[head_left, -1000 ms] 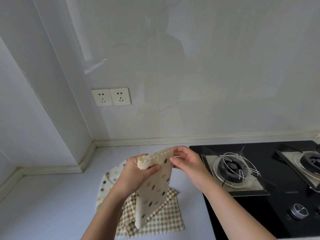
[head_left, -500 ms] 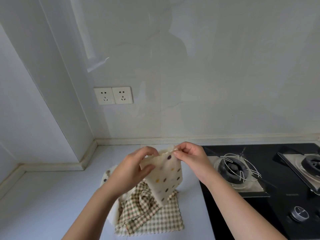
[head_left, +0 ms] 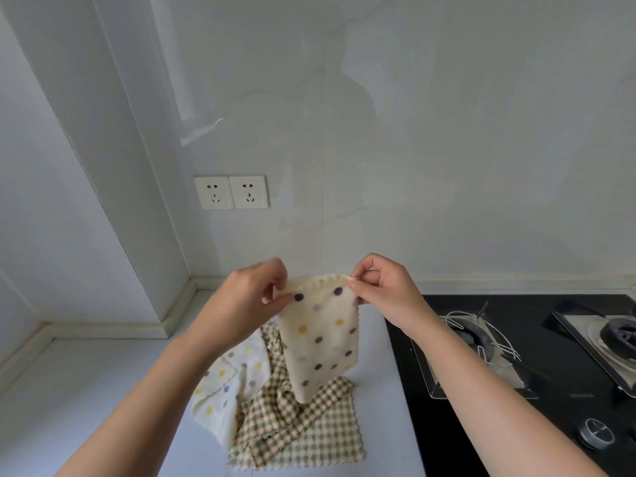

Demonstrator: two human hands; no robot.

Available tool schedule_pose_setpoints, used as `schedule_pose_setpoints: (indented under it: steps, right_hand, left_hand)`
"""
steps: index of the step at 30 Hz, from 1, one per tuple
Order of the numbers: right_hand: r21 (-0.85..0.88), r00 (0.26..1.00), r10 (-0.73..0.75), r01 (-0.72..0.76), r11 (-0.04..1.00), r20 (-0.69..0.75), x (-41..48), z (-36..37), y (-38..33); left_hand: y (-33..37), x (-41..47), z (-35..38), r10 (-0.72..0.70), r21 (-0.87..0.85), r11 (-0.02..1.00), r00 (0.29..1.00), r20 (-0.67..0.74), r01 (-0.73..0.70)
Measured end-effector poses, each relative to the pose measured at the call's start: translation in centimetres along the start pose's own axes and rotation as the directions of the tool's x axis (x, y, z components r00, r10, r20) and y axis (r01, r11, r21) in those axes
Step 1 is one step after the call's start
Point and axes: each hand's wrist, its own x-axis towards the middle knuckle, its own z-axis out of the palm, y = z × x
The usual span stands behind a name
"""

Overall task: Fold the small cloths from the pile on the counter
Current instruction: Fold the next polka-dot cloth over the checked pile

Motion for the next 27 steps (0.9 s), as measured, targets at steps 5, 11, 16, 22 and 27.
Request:
schedule_pose_setpoints:
  steps: [5,11,16,22,27]
  right_hand:
    - [0.083,0.997,-0.023,0.029,0.996,-0.067,0.5,0.4,-1.9]
    - [0.12,0.988,0.145,-0.151,0.981,0.059,1.2,0.5,-2.7]
    - [0.161,0.987,0.144,-0.131,0.978,-0.071,1.7,1.0,-3.5]
    - [0.324,0.939,0.296,-0.228,0.918,-0.177,2.1,0.3,-1.7]
    - [0.346,0.94,0.29,-0.215,0.913,-0.18,2.1,0.4,-1.7]
  left_hand:
    - [0.1,1.4,0.0,-0.365,-0.26,0.899,0.931,-0.002,0.352]
    - [0.7,2.9,-0.1,-0.488,-0.71,0.609,0.873,0.016,0.353]
    - [0.0,1.6,2.8,-0.552,-0.606,0.467,0.748,0.368,0.643]
    - [-0.1,0.4,4.0,-0.47,-0.712,0.247,0.724,0.505,0.657]
    - [0.2,-0.6,5.6,-0.446,-0.707,0.167,0.692,0.567,0.687]
